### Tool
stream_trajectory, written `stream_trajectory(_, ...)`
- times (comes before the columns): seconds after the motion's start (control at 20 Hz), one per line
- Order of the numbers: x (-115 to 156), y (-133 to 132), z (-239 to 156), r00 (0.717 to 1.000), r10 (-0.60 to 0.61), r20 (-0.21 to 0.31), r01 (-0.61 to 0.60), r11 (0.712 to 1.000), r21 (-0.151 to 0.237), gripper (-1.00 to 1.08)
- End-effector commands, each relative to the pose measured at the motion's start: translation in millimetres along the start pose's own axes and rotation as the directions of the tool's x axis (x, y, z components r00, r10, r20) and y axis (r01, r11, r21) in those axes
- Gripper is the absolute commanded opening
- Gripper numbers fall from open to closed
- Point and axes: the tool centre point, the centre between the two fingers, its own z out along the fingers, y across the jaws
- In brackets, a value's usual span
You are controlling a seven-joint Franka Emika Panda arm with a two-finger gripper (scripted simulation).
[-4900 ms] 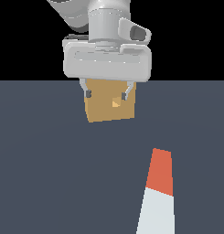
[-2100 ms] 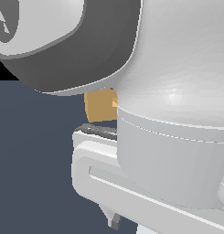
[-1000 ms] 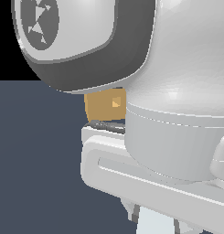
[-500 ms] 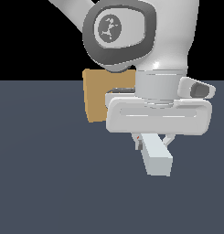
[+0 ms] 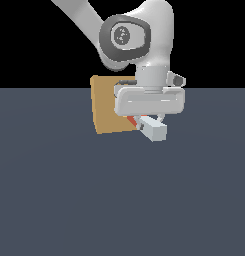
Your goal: Insert the peg into the horizontal hole in a box.
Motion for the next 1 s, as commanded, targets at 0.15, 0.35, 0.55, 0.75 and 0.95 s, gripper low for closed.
stream_trajectory(0.15,19.8,-0.7,-6.9,0.999,-0.048,0.001,0.048,0.999,-0.003,-1.0)
stream_trajectory(0.35,19.5,-0.8,-6.8,0.999,-0.047,0.001,0.047,0.999,-0.003,-1.0)
stream_trajectory(0.55,18.8,0.1,-8.6,0.999,-0.048,0.001,0.048,0.999,-0.006,-1.0)
stream_trajectory(0.75,19.3,-1.3,-6.1,0.999,-0.048,0.001,0.048,0.999,-0.001,-1.0)
stream_trajectory(0.95,30.1,-2.2,-6.1,0.999,-0.048,0.001,0.048,0.999,-0.001,-1.0)
